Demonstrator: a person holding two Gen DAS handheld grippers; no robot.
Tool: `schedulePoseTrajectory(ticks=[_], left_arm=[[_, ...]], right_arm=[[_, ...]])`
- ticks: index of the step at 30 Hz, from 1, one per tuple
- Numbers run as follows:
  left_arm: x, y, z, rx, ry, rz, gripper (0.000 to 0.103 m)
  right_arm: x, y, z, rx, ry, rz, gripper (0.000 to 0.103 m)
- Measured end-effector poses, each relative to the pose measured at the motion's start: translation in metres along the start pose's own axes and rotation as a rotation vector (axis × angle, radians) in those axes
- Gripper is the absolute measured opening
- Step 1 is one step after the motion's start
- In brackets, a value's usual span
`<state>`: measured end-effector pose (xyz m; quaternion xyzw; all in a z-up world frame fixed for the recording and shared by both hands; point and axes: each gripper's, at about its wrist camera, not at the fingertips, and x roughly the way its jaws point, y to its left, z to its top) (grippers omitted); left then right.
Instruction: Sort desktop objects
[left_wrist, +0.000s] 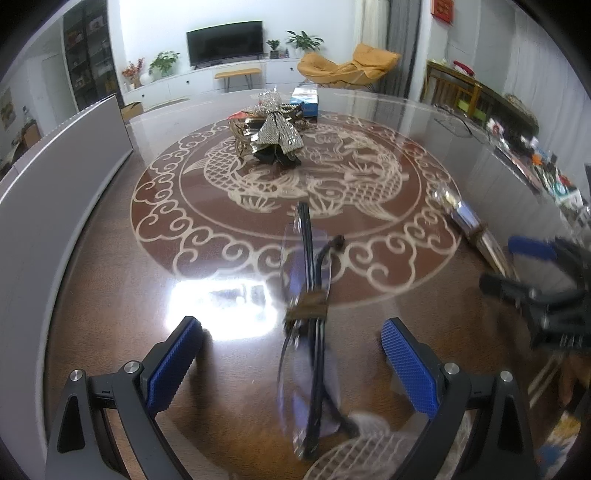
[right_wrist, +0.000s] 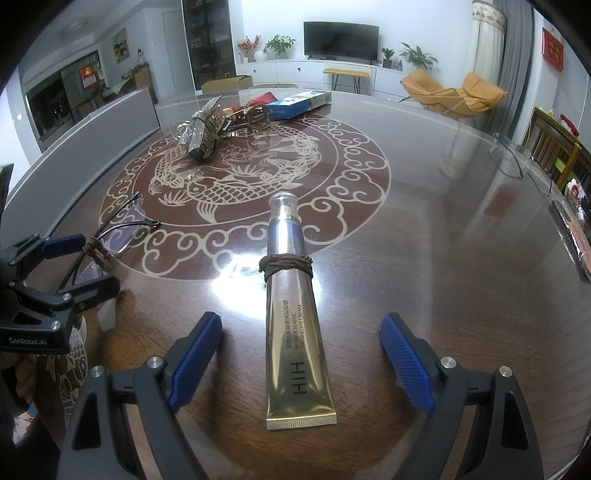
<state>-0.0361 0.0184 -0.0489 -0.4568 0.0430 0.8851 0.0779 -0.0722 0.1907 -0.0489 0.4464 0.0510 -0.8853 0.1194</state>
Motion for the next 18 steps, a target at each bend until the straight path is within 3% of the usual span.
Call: schedulePoseTrajectory(ticks=[6,12,13,14,15,16,17,18], left_arm=[[-0.009,0.003,-0.014,0.039,0.01,-0.028,0.099],[0.003,-0.002,0.007,0.077,0.048,-0.024,0.099],[0.005,-0.002,0.01,0.066,0.057,-0.038,0.092],[0.004,-0.001,0.012,0.056,0.045,-0.038,0.071],[0.0,-0.002,0.013,0.065,0.023,-0.046,0.054],[-0.001,-0.003,0.014,0.074,0.02,-0.049,0.018],[-0.001,-0.004,0.014,0.077,0.026,-0.061,0.011],[-0.001,-0.004,0.013,0.072,0.023,-0.074,0.011]], right_arm=[[0.0,-0.001,0.0,-0.002,0.0,0.005,0.089],[0.005,0.012,0.006,-0.089,0.043,0.03,0.09],[0.006,0.016,0.01,-0.106,0.057,0.044,0.088],[0.008,0.019,0.012,-0.117,0.067,0.048,0.084],[0.009,0.021,0.016,-0.125,0.072,0.05,0.069],[0.007,0.02,0.02,-0.12,0.077,0.04,0.042],[0.006,0.016,0.023,-0.104,0.086,0.045,0.025],[0.006,0.012,0.024,-0.086,0.094,0.059,0.027]])
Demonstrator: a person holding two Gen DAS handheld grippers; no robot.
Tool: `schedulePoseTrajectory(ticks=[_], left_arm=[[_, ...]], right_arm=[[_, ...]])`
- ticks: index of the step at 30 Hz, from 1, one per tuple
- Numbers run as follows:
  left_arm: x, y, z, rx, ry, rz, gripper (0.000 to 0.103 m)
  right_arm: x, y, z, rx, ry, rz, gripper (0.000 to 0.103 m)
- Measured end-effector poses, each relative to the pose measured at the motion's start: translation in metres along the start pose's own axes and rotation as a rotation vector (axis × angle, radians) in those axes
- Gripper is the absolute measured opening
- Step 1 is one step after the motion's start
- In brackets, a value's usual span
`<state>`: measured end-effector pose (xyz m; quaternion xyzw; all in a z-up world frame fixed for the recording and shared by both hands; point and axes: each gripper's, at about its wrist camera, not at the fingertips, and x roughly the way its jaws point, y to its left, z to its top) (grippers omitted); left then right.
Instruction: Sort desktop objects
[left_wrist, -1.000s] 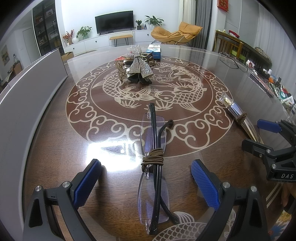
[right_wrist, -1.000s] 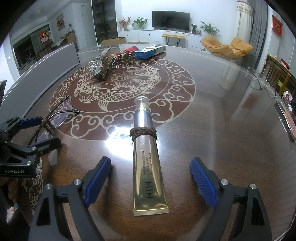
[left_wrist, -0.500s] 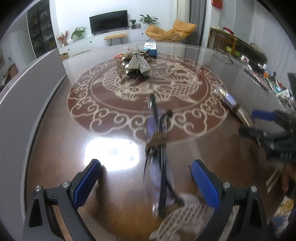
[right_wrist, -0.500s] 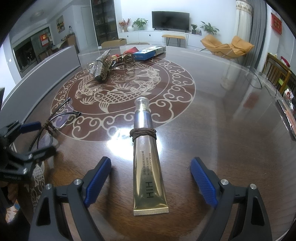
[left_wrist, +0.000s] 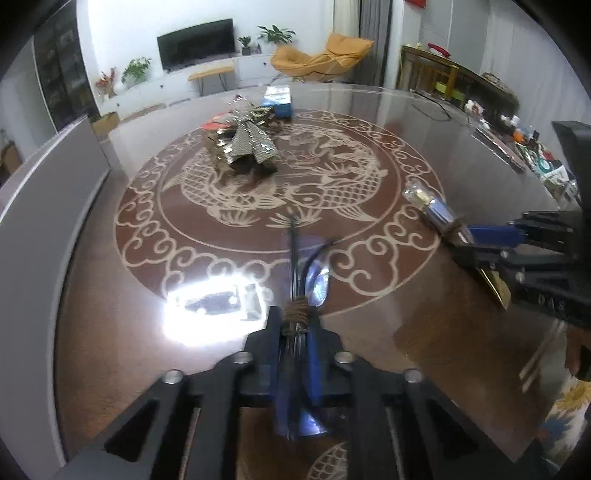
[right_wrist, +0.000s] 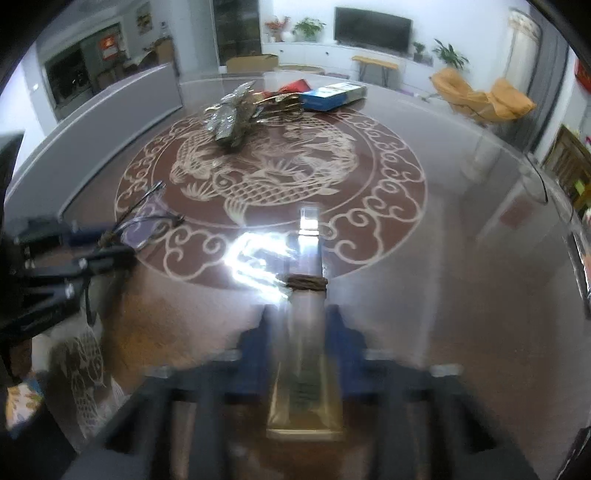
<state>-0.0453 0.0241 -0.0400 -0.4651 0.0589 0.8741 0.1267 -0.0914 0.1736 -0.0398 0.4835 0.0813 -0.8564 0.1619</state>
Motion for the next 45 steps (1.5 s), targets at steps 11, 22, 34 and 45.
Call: schedulePoseTrajectory(ticks=[11,22,34,45], left_arm=[[-0.091,0.011,-0.013,-0.065,-0.257,-0.053,0.01],[-0.197,0.102,-0.02,-0.188,-0.403,-0.023,0.01],[-0.23,0.291,-0.079,-0.423,-0.259,0.253,0.01],[-0.172,0.349,-0.122,-0.569,0.017,0.398,0.098]], right_arm=[[-0.072,-0.02,-0.012,0.107,-0.126,0.144,0.027],[-0.124,0.063,0.049,0.023,-0.21,0.341,0.027],[-0.104,0.316,0.169,-0.215,-0.199,0.684,0.027],[0.005,0.417,0.173,-0.27,0.016,0.594,0.071]])
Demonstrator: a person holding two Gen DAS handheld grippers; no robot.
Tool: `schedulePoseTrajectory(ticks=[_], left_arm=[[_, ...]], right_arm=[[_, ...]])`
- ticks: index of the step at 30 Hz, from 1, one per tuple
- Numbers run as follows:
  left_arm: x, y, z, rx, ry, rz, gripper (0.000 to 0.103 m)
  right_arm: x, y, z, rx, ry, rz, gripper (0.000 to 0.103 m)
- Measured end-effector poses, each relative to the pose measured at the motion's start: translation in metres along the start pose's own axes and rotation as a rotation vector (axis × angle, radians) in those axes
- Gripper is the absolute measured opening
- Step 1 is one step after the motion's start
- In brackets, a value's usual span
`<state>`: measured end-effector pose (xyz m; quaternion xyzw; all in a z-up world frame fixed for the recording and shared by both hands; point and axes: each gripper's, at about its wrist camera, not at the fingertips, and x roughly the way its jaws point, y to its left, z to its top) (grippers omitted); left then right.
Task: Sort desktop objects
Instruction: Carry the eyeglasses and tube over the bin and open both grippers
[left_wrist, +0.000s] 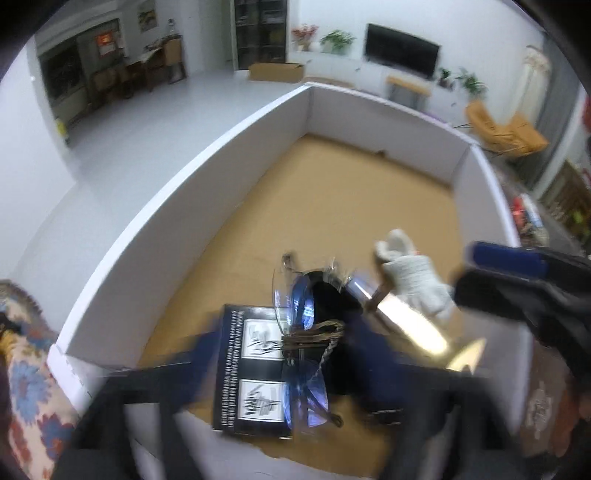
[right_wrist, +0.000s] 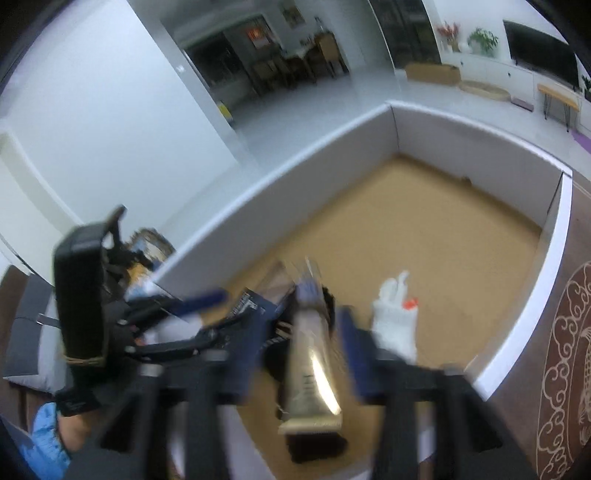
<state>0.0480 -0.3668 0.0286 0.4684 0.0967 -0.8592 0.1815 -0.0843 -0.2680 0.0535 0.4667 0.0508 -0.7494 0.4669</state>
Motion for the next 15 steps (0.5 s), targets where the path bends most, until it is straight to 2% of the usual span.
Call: schedulePoseTrajectory(ticks=[1,5,8,11,15], left_arm=[[-0.002,-0.001,-0.001,-0.001,-0.022,0.017,0.099],[-0.009,-0.005,-0.001,0.004,-0.059,0.059,0.099],[-0.026,-0.01,-0.005,-0.006,-0.127,0.103,0.099],[-0.054,-0.025,-0.003,-0.022,-0.208,0.109,0.099],[-0.094,-0.059,-0.007,-0.02,-0.319,0.053,0.099]], right_arm=[[0.0,0.001,-0.001,-0.008,-0.003,-0.01,0.087],[-0.027,-0.001,-0.008,-0.058,-0.088,-0.047,0.09],[-0.063,-0.009,-0.014,-0.083,-0.192,-0.106,0.091],[-0.113,-0.03,-0.036,-0.109,-0.307,-0.211,0.103],[-0.151,-0.071,-0.077,-0.133,-0.352,-0.407,0.103]])
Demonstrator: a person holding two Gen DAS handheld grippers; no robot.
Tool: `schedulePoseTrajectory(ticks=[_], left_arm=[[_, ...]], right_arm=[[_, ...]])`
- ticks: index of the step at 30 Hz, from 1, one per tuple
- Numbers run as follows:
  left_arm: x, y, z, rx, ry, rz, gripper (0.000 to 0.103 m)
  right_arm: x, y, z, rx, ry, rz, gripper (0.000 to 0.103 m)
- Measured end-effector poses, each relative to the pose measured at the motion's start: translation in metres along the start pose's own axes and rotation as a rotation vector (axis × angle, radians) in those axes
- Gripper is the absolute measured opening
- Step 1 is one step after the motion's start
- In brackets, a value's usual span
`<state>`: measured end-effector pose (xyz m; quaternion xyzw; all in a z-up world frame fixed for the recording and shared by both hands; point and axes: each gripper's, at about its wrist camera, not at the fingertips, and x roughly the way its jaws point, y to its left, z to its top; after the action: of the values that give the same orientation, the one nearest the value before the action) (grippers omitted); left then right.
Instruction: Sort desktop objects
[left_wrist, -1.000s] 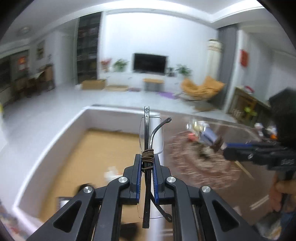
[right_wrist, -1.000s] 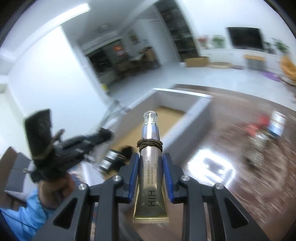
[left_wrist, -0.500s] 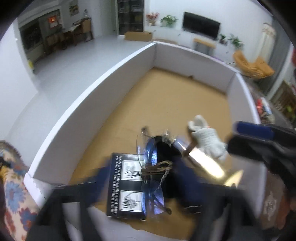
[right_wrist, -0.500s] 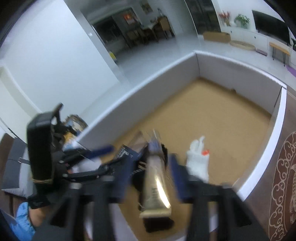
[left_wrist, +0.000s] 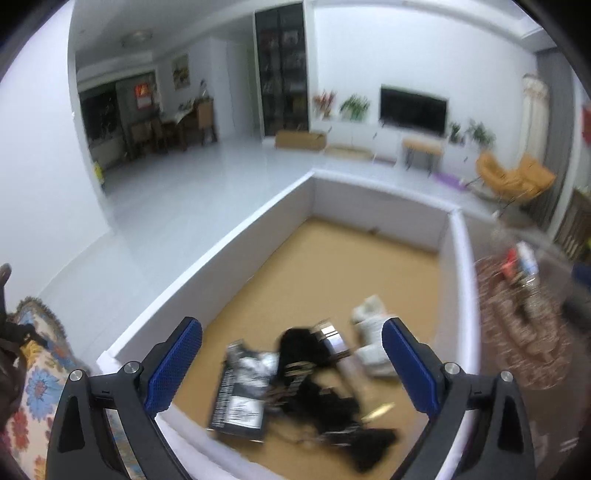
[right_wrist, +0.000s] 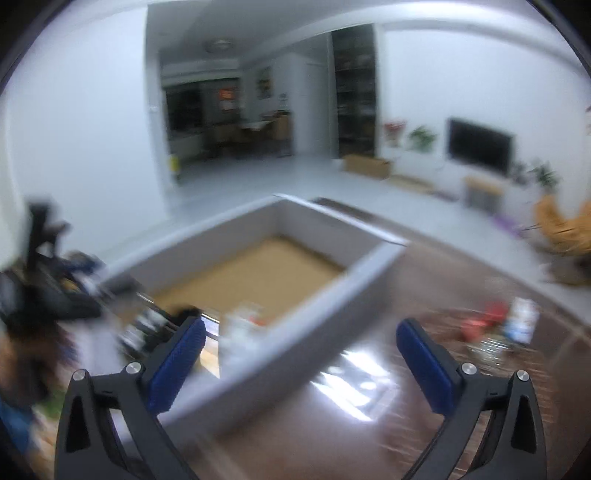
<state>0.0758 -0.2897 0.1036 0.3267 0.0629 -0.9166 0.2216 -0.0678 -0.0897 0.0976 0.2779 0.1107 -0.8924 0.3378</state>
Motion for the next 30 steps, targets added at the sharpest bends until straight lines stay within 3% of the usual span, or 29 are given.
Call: schedulePoseTrajectory(ticks=[4,9,12,15,19,23,30], left_arm=[[-0.038,-0.05,0.003,0.049,-0.088,-0.092,0.099],[-0.074,-0.139,-0.001,0.15,-0.139,-0.253,0.101],[-0.078,-0.194,-0.011,0.2,-0.097,-0.365,0.103],[-0.065,-0.239,-0.026,0.246,-0.023,-0.429,0.103],[-0.037,-0.286,-0.053,0.302,0.069,-0.461,0.103],[0.001,-0.319,-0.084,0.362,0.154,-0.431,0.103],[0.042,-0.329,-0.106,0.359,0.213,-0.384,0.103]], right_arm=[[-0.015,-0.069,-0.067,0.011,0.09,-0.196,0.103],[-0.028,-0.161,-0.161,0.132,0.248,-0.329,0.103],[-0.043,-0.205,-0.195,0.232,0.29,-0.351,0.103],[-0.058,-0.229,-0.211,0.301,0.304,-0.381,0.103],[-0.057,-0.243,-0.217,0.352,0.328,-0.387,0.103],[-0.059,-0.242,-0.22,0.337,0.336,-0.396,0.103],[-0.06,-0.248,-0.224,0.393,0.329,-0.396,0.103]])
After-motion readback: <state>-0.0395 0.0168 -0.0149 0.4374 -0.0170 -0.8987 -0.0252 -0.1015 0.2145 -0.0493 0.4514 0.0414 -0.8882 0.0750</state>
